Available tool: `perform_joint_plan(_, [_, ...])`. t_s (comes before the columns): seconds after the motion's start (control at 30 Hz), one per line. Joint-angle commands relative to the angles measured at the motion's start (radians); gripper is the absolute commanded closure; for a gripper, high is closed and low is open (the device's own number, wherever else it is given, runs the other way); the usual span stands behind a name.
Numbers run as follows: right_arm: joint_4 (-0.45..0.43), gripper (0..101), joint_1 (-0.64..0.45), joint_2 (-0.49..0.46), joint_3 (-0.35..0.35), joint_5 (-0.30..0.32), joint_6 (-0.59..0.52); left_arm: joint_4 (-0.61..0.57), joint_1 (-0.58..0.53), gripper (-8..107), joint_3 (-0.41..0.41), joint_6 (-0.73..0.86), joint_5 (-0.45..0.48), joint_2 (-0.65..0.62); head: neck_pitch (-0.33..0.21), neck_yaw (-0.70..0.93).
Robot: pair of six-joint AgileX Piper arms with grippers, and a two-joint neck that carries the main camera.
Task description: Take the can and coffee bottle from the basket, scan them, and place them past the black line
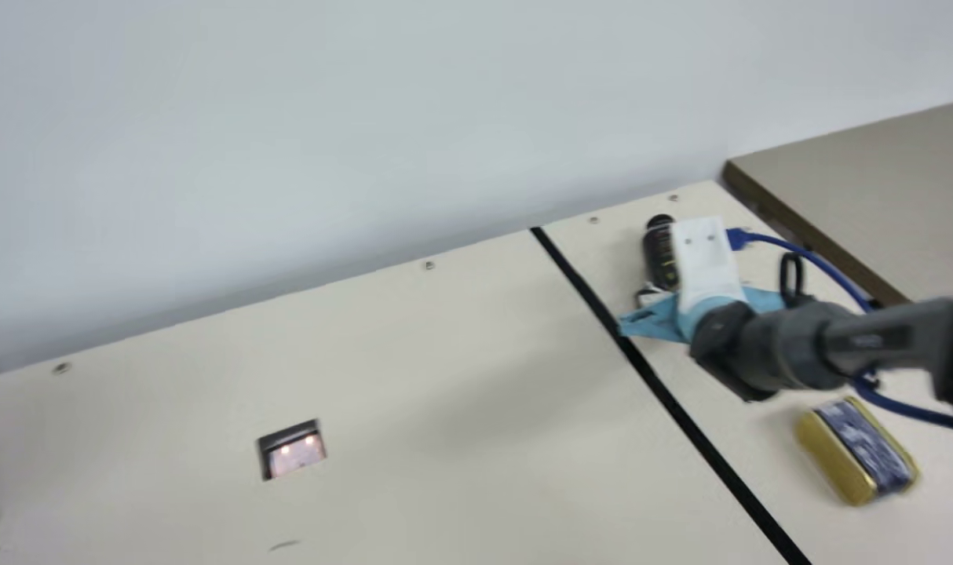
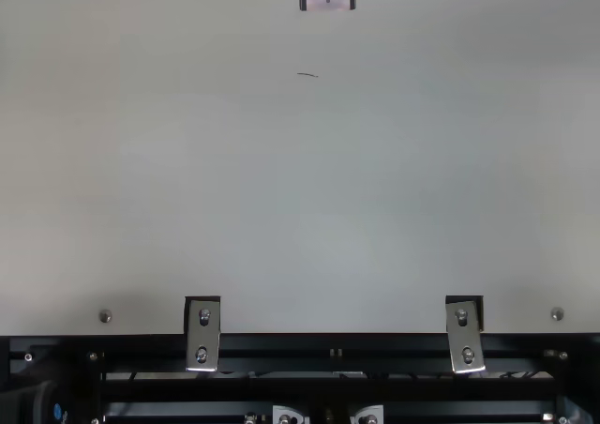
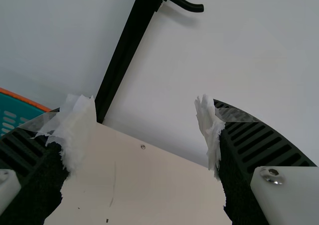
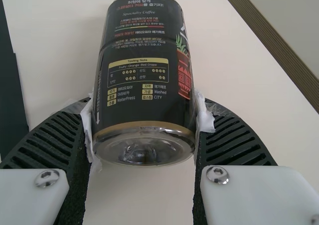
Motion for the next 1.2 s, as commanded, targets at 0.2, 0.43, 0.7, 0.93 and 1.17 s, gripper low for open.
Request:
perform_joint_plan(0.2, [0.012,101,-0.001,-0.010,0.016,0.006,0.014,0.000,0.000,9,0.000,0.000,0.000,0.000,-0.040,-0.146])
perform_joint_plan(0.43, [0.006,101,0.001,-0.022,0.021,0.015,0.048,0.000,0.000,9,0.000,0.000,0.000,0.000,-0.040,-0.146])
perform_joint_plan(0.7, [0.007,101,0.007,-0.034,0.026,0.013,0.055,0.000,0.000,9,0.000,0.000,0.000,0.000,-0.040,-0.146])
perform_joint_plan(0.93, [0.022,60,0.017,-0.041,0.025,0.006,0.046,0.000,0.000,9,0.000,0.000,0.000,0.000,-0.040,-0.146])
perform_joint_plan(1.17, [0.043,0,0.027,-0.042,0.020,-0.001,0.031,0.000,0.000,9,0.000,0.000,0.000,0.000,-0.040,-0.146])
